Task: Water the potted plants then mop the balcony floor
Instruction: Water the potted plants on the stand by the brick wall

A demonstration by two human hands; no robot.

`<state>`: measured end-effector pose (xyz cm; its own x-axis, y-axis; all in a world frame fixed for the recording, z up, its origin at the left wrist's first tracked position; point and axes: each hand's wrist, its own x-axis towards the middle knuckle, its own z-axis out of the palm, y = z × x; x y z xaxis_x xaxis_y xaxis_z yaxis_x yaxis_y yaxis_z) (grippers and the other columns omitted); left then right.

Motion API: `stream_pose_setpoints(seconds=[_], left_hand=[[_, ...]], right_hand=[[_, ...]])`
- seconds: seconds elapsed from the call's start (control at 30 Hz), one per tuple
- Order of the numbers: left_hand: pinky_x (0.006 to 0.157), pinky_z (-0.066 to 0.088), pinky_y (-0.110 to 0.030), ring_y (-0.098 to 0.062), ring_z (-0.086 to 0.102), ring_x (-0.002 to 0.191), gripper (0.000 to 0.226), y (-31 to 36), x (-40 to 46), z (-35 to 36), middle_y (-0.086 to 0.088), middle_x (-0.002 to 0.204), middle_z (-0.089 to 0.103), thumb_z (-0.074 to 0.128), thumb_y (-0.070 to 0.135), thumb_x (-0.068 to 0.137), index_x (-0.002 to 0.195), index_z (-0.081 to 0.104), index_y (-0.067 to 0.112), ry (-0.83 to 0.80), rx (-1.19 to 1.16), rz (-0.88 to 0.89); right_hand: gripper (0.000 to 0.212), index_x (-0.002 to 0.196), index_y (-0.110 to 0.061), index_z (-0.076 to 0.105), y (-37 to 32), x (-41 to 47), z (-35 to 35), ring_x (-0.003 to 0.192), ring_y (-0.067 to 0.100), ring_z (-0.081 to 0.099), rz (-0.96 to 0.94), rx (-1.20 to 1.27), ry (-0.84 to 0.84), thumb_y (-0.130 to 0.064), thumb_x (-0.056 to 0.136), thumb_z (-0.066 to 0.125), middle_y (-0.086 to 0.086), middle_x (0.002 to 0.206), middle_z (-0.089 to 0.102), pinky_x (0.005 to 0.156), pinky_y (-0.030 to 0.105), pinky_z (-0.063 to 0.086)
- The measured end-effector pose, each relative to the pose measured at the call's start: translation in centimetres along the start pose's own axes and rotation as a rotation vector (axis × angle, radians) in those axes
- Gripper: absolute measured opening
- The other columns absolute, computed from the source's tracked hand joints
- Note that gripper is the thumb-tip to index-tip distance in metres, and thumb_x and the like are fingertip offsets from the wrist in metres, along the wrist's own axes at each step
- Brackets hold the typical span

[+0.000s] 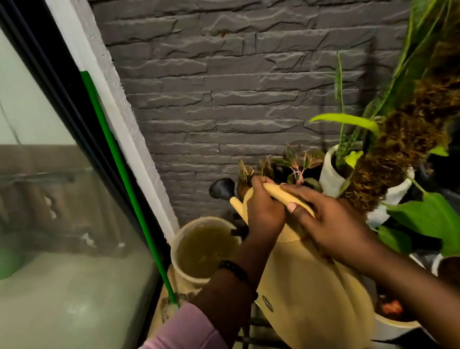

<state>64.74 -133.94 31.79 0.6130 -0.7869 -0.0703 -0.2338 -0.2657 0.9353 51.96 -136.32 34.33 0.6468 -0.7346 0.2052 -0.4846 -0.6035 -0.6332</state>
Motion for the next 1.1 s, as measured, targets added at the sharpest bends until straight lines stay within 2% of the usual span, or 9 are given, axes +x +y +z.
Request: stream_pose_setpoints(seconds=[0.07, 0.17, 0.3, 0.47, 0.53, 0.6, 0.73, 0.93, 1.1], left_hand=[[0.089, 0.047, -0.040, -0.034, 0.063, 0.106, 0.030, -0.3, 2.0, -1.7, -0.018, 0.114, 0.067, 0.056, 0.009, 0.095, 0.124, 0.047, 0.007, -0.040, -0.014, -0.001], [0.089, 0.046, -0.039, -0.032, 0.063, 0.108, 0.034, -0.5, 4.5, -3.5, -0.018, 0.116, 0.065, 0.056, 0.012, 0.097, 0.128, 0.043, 0.007, -0.088, -0.031, -0.009], [0.099, 0.049, -0.050, -0.037, 0.061, 0.112, 0.038, -0.5, 7.4, -4.7, -0.025, 0.120, 0.062, 0.045, 0.019, 0.103, 0.135, 0.034, 0.002, -0.160, -0.118, -0.121], [0.083, 0.040, -0.029, -0.024, 0.054, 0.079, 0.059, 0.8, 11.0, -4.8, -0.005, 0.074, 0.054, 0.013, 0.038, 0.109, 0.079, 0.054, 0.009, -0.113, -0.538, -0.530], [0.083, 0.041, -0.029, -0.026, 0.058, 0.082, 0.048, 1.2, 11.5, -4.9, -0.012, 0.087, 0.062, 0.023, 0.031, 0.109, 0.094, 0.060, 0.004, -0.160, -0.500, -0.508], [0.094, 0.046, -0.034, -0.033, 0.062, 0.110, 0.035, 1.5, 12.1, -4.7, -0.024, 0.114, 0.064, 0.036, 0.018, 0.107, 0.119, 0.059, -0.004, -0.256, -0.386, -0.403], [0.088, 0.045, -0.034, -0.032, 0.060, 0.112, 0.040, 2.1, 12.8, -4.0, -0.019, 0.113, 0.065, 0.024, 0.020, 0.108, 0.117, 0.059, 0.001, -0.293, -0.280, -0.410], [0.096, 0.048, -0.038, -0.036, 0.060, 0.119, 0.031, 2.1, 12.4, -3.9, -0.021, 0.125, 0.064, 0.044, 0.014, 0.102, 0.125, 0.058, -0.001, -0.364, -0.176, -0.302], [0.108, 0.046, -0.043, -0.037, 0.057, 0.123, 0.036, 1.3, 15.1, -3.6, -0.023, 0.132, 0.061, 0.043, 0.015, 0.103, 0.134, 0.053, -0.002, -0.429, -0.252, -0.427]], right_hand=[[0.041, 0.134, -0.045, 0.046, -1.9, 1.7, 1.1, 0.055, -0.017, 0.053, 0.029, -0.037, 0.023, -0.035, 0.095, 0.049, -0.023, 0.072, 0.060, 0.048, 0.003, 0.037], [0.042, 0.137, -0.044, 0.042, -4.1, 3.7, 2.3, 0.074, -0.006, 0.061, 0.090, -0.085, 0.009, -0.037, 0.097, 0.047, -0.013, 0.113, 0.068, 0.059, 0.008, 0.038], [0.043, 0.137, -0.041, 0.045, -6.4, 6.2, 3.0, 0.098, 0.010, 0.063, 0.146, -0.157, 0.008, -0.037, 0.095, 0.050, -0.006, 0.124, 0.066, 0.070, 0.012, 0.038], [0.043, 0.137, -0.036, 0.047, -7.8, 9.1, 3.3, 0.113, 0.017, 0.060, 0.190, -0.225, 0.037, -0.035, 0.094, 0.052, -0.005, 0.127, 0.064, 0.083, 0.020, 0.040], [0.043, 0.137, -0.033, 0.048, -7.9, 9.8, 3.4, 0.113, 0.021, 0.061, 0.212, -0.257, 0.072, -0.033, 0.094, 0.051, -0.002, 0.126, 0.065, 0.087, 0.025, 0.044], [0.043, 0.137, -0.032, 0.048, -7.9, 10.4, 3.3, 0.113, 0.024, 0.061, 0.227, -0.290, 0.098, -0.033, 0.094, 0.050, 0.001, 0.125, 0.066, 0.089, 0.029, 0.047], [0.042, 0.136, -0.031, 0.050, -7.2, 11.2, 2.8, 0.112, 0.027, 0.062, 0.248, -0.346, 0.110, -0.033, 0.094, 0.051, 0.007, 0.120, 0.068, 0.088, 0.030, 0.047], [0.041, 0.134, -0.029, 0.052, -6.2, 12.4, 2.6, 0.115, 0.028, 0.060, 0.255, -0.364, 0.071, -0.033, 0.094, 0.051, 0.007, 0.125, 0.066, 0.093, 0.032, 0.048], [0.040, 0.133, -0.028, 0.052, -5.7, 15.0, 3.2, 0.106, 0.032, 0.063, 0.274, -0.404, 0.010, -0.033, 0.094, 0.051, 0.012, 0.116, 0.069, 0.082, 0.034, 0.050]])
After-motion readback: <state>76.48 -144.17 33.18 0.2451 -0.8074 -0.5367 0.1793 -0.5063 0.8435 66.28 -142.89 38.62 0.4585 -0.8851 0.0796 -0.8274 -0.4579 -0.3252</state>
